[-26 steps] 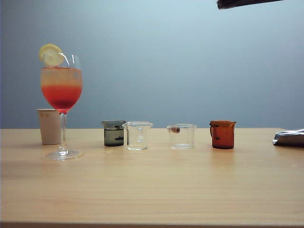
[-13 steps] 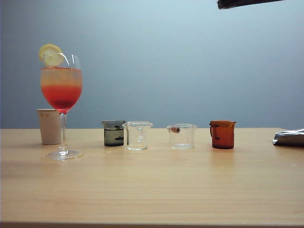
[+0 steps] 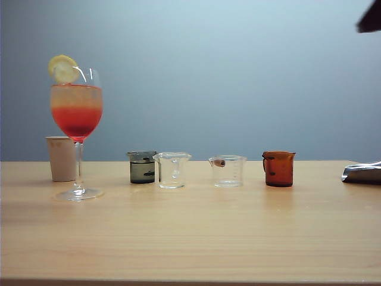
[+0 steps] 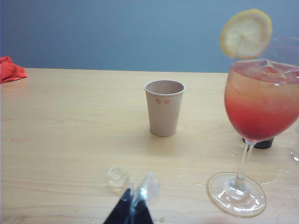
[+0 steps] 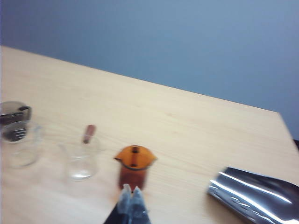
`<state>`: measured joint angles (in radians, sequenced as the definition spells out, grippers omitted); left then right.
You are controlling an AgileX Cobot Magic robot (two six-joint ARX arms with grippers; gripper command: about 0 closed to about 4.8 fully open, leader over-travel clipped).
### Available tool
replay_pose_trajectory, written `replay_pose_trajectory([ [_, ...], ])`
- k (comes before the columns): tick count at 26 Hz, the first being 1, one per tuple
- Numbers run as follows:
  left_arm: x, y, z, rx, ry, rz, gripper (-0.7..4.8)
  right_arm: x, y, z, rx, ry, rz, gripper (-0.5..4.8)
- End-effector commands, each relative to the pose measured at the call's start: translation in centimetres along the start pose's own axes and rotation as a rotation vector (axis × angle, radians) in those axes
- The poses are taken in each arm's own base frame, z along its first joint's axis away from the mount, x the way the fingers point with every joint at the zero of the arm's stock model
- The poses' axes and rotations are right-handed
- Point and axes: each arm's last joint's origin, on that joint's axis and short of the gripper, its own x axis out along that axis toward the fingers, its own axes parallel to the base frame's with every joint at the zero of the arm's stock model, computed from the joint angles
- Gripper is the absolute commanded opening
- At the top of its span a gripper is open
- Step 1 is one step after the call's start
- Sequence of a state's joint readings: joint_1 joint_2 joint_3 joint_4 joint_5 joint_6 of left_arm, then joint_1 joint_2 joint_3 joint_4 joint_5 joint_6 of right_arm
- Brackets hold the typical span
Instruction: Pick up the lemon slice from the paper cup on the left and carefully insert it into the rim of the goblet.
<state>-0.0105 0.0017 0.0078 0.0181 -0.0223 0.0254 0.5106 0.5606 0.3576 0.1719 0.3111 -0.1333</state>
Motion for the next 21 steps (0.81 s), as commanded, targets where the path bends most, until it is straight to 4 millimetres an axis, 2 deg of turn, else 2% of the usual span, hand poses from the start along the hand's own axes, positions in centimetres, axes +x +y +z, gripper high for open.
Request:
replay_pose_trajectory([
  [1, 0.0, 0.0, 0.2, 0.0, -0.015, 0.0, -0.04, -1.0, -1.0, -0.7, 0.015, -0.053, -0.02, -0.01],
  [4, 0.0, 0.0, 0.2, 0.0, -0.014, 0.0, -0.04, -2.2, -1.9, -1.9, 0.018, -0.12, 0.022, -0.01],
  [10, 0.0, 0.0, 0.2, 0.0, -0.015, 0.0, -0.04, -4.1, -3.3, -4.5, 0.017, -0.131, -0.138, -0.01],
  [19, 0.0, 0.0, 0.2, 0.0, -0.015, 0.0, -0.04, -4.2, -3.1, -8.2, 0.051, -0.059, -0.161, -0.01],
  [21, 0.0, 0.0, 0.2, 0.0, -0.014, 0.0, -0.04, -4.1, -3.1, -8.6, 0.104, -0.06, -0.165, -0.01],
])
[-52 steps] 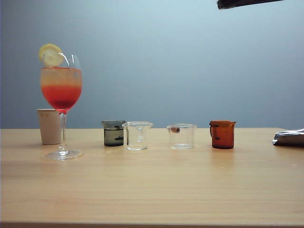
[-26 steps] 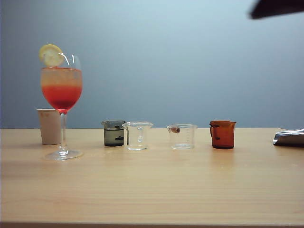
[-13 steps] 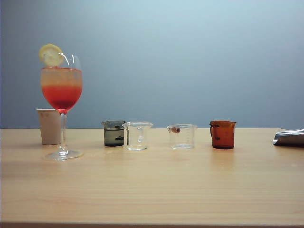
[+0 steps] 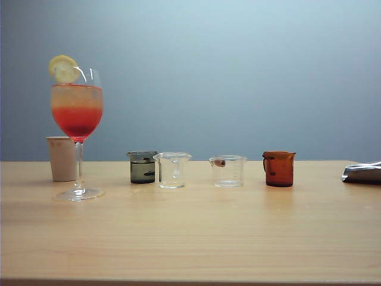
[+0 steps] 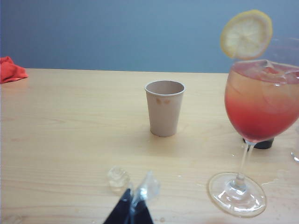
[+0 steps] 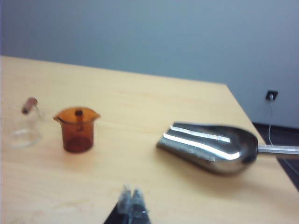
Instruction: Pick up the lemon slice from the paper cup on the left and carefully insert it into the rim of the goblet.
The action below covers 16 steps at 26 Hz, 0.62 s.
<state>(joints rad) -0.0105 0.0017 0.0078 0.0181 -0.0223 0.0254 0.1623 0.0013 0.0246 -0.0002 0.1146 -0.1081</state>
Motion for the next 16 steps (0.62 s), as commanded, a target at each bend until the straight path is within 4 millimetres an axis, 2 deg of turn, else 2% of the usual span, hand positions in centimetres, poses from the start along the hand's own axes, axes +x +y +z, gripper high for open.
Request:
replay_pose_trajectory([
  [1, -0.01, 0.0, 0.17, 0.0, -0.014, 0.0, -0.04, 0.13, -0.1, -0.32, 0.104, -0.021, -0.013, -0.01],
  [5, -0.01, 0.0, 0.17, 0.0, -0.014, 0.0, -0.04, 0.16, -0.32, -0.4, 0.148, -0.021, -0.036, -0.01],
  [16, -0.01, 0.0, 0.17, 0.0, -0.014, 0.0, -0.04, 0.17, -0.65, -0.41, 0.1, -0.023, -0.041, -0.01],
])
